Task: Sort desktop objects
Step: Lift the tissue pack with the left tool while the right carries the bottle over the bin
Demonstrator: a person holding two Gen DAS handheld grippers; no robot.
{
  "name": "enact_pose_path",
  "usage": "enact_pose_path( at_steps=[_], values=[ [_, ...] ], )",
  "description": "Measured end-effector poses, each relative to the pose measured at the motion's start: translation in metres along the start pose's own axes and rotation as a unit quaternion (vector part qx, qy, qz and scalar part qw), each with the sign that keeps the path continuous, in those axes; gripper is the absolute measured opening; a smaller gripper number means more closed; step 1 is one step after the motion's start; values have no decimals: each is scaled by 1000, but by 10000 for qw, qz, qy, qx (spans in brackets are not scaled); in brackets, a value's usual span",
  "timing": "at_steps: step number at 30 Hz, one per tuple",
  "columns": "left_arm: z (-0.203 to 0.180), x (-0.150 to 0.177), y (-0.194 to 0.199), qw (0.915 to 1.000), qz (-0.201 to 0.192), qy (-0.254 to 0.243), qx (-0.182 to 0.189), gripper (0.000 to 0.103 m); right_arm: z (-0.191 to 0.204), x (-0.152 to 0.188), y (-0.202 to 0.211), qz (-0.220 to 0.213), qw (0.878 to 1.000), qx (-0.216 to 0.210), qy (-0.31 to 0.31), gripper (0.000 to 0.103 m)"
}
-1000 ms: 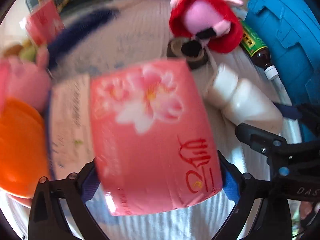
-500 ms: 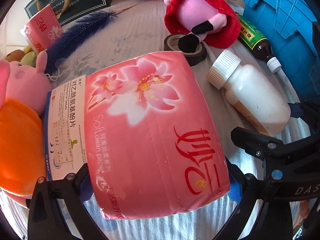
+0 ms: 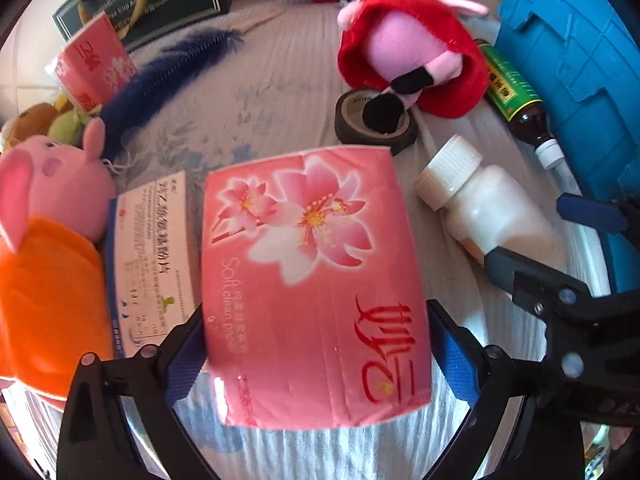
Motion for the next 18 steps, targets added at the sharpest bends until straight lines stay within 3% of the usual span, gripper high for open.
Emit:
enact_pose_path(
  at_steps=[2,5,10,15,18],
  values=[
    [0,-1,0,10000,-11,52,55,92,4,-9,-5,162,9999,42,-18,73],
    [-1,-2,5,10000,-57,-12,64,89,3,-14,-15,297,9996,1,-4,63],
    [-1,-2,26,9997,-249,7,61,87,12,-19,6,-79,9999,87,119,55],
    [1,2,76,9961,-868,-45,-145,87,16,-28,58,-749,9971,15,95,53],
    [3,-2,95,9933,-1140,-22,-179,87,10,-23,84,-938,9955,-39,103,52]
  ],
)
Point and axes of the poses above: each gripper's, at about its wrist camera, not at the fingertips, and y roughly against the way its jaws point, z to its left, x to its underside, the point moved 7 cm from there along -y, roughly the way its jaws point, and after that the axes turned 9 degrees about -y, right-handed, at the moved point
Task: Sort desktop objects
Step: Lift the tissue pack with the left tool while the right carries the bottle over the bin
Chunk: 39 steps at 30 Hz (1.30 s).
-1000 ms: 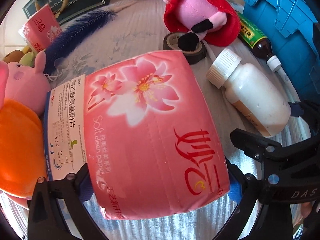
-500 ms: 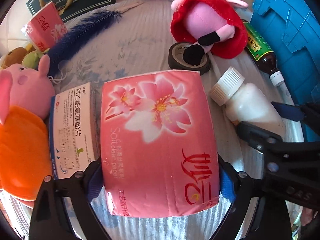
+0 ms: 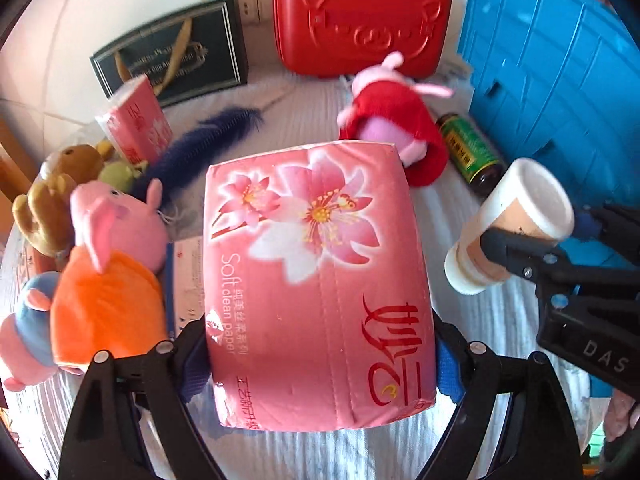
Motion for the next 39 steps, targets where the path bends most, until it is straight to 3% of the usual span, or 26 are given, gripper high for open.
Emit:
enact_pose_path(
  at_steps=[4,6,13,18,24,31,39],
  values=[
    [3,4,31,9993,-359,49,-61,87,8,2,32,-357,9993,-104,-32,52],
    [7,-10,35,9983,-577,32,-110,87,12,0,62,-658,9978,-87,29,52],
    [-9,-31,118,9874,-1559,-166,-193,87,14,-12,170,-1830,9831,-56,-6,52],
    [-43,-56,168,9771,-2091,-380,98,87,0,-19,244,-2436,9694,246,-152,53],
    [-107,-98,214,9606,-2612,-823,482,87,-49,-20,317,-2892,9533,736,-466,53],
    [-213,-144,229,9500,-2523,-1529,1024,87,-139,-19,376,-3073,9350,1433,-1034,53],
    [-294,-164,216,9469,-2193,-1982,1268,87,-230,-9,370,-2794,9284,1936,-1501,53]
  ],
)
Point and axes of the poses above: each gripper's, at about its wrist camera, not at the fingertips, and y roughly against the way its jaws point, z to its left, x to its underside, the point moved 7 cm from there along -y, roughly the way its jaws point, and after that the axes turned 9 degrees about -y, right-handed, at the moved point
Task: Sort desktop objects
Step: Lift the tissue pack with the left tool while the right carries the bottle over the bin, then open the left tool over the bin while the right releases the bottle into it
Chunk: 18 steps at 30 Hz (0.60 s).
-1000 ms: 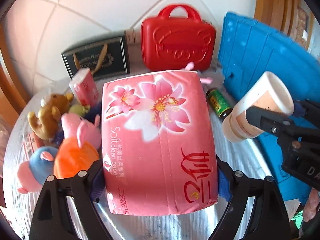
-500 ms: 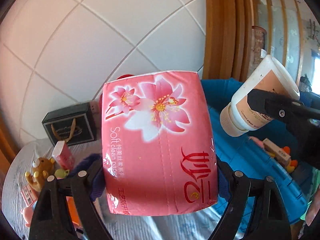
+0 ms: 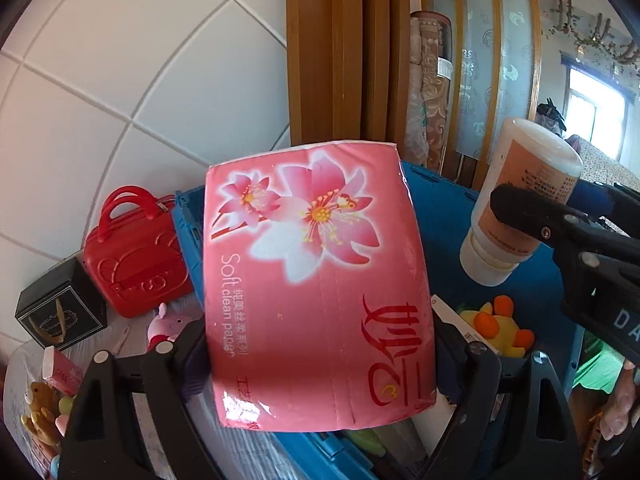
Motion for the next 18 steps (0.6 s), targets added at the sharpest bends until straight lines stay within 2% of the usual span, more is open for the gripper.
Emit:
enact_pose_path(
  at_steps=[7,9,11,15,18],
  values=[
    [-23,-3,-23,9995,162,-199,190,92,-45,7,-37,272,9994,152,-133,54],
    [-27,0,-27,9992,279,-254,150,93,-52,6,-41,276,9993,166,-200,64],
    [-29,2,-29,9990,337,-279,101,93,-57,5,-44,278,9992,189,-219,86],
    [-27,7,-27,9989,422,-211,68,95,-59,7,-45,279,9993,147,-199,102],
    [-24,12,-23,9987,464,-182,47,95,-58,13,-44,342,9991,141,-208,103]
  ],
)
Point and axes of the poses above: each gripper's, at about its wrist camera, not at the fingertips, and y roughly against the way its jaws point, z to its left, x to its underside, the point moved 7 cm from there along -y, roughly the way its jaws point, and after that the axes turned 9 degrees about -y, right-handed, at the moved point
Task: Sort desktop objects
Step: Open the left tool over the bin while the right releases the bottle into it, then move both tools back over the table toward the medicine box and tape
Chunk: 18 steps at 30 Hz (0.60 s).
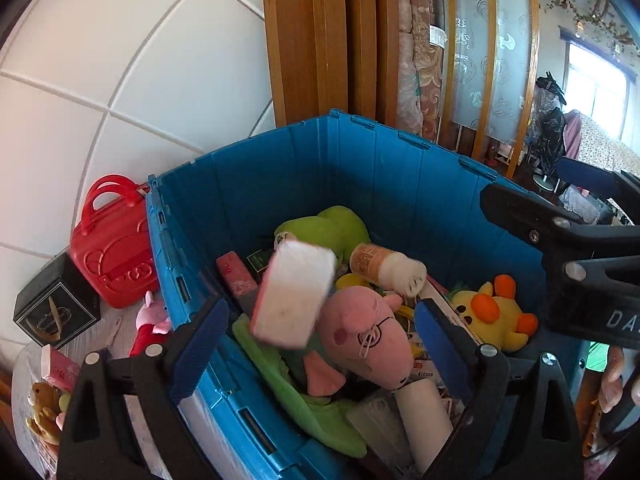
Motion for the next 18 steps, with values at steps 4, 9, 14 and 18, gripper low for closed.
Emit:
enact_pose_path(
  at_steps=[4,9,14,18],
  values=[
    [3,9,13,10000,-84,42,26,95,5,10,6,74,10000,-27,16,103],
    [15,25,34,9994,-259,226,16,95,16,22,20,106,9998,-178,3,103],
    [42,50,57,9977,-405,505,-204,95,40,31,50,-53,9988,-490,48,103],
    [70,78,75,9951,-453,757,-437,95,69,38,68,-153,9971,-730,129,103]
  ],
)
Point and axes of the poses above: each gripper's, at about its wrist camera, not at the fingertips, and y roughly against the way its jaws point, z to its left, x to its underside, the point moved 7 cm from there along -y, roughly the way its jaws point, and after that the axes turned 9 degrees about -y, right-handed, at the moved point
